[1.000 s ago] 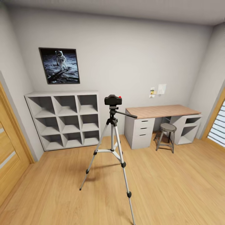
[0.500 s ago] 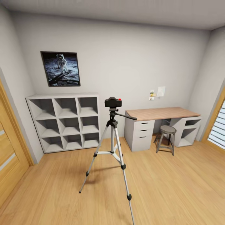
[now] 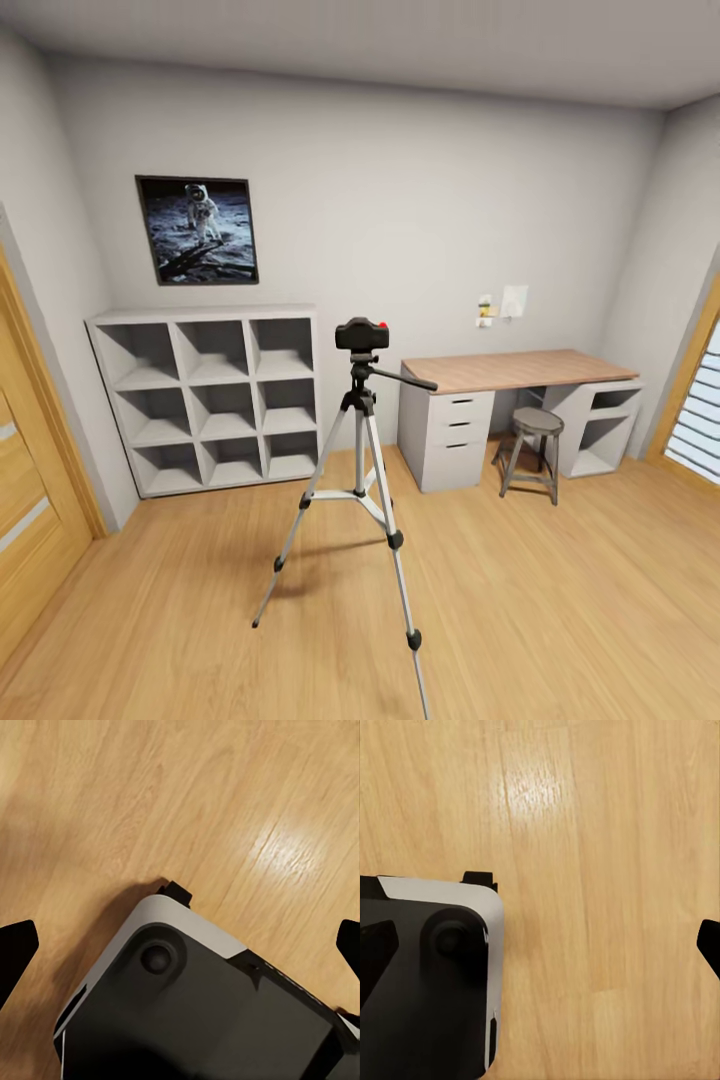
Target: Attach the digital camera to the camera tripod in the bedroom.
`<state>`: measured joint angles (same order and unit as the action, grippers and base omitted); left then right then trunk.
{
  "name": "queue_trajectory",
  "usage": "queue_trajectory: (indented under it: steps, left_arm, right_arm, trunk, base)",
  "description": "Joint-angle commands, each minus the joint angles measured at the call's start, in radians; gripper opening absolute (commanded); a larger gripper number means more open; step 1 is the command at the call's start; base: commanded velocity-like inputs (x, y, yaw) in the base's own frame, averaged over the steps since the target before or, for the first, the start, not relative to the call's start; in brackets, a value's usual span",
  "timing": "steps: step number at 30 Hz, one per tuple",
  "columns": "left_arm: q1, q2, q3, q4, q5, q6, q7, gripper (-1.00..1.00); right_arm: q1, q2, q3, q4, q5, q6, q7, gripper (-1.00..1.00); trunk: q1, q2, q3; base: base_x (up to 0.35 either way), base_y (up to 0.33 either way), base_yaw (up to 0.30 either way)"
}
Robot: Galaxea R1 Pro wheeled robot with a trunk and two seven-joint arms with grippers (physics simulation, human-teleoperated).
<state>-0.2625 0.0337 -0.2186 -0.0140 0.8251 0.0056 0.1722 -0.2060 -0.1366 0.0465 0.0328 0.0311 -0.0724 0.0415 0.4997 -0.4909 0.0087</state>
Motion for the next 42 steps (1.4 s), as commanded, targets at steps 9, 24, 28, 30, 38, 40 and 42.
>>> queue_trajectory:
  steps: [9,24,28,30,38,40,42]
  left_arm:
    - [0.000,0.000,-0.008,-0.001,0.008,0.001,0.004,1.00]
    - [0.000,0.000,-0.008,-0.001,0.008,0.001,0.004,1.00]
    - [0.000,0.000,-0.008,-0.001,0.008,0.001,0.004,1.00]
    - [0.000,0.000,-0.008,-0.001,0.008,0.001,0.004,1.00]
    - [0.000,0.000,-0.008,-0.001,0.008,0.001,0.004,1.00]
    - [0.000,0.000,-0.008,-0.001,0.008,0.001,0.004,1.00]
    - [0.000,0.000,-0.008,-0.001,0.008,0.001,0.004,1.00]
  right_arm:
    - [-0.001,0.000,0.004,0.003,0.003,-0.007,0.002,1.00]
    - [-0.001,0.000,0.004,0.003,0.004,-0.007,-0.005,1.00]
    - [-0.001,0.000,0.004,0.003,0.003,-0.007,-0.005,1.00]
    - [-0.001,-0.001,0.004,0.003,0.003,-0.007,-0.005,1.00]
    - [0.033,-0.002,0.004,0.004,0.002,-0.012,-0.003,1.00]
    - [0.054,-0.001,0.004,0.003,-0.001,-0.017,-0.005,1.00]
    - [0.063,-0.001,0.003,0.003,-0.008,-0.019,-0.006,1.00]
  trunk:
    - [0.000,0.000,0.014]
    - [0.000,0.000,0.039]
    - [0.000,0.000,0.045]
    - [0.000,0.000,0.049]
    - [0.000,0.000,0.062]
    - [0.000,0.000,0.065]
    - [0.000,0.000,0.068]
  base:
    - [0.000,0.000,0.000]
    - [0.000,0.000,0.000]
    - [0.000,0.000,0.000]
    - [0.000,0.000,0.000]
    - [0.000,0.000,0.000]
    - [0.000,0.000,0.000]
    - [0.000,0.000,0.000]
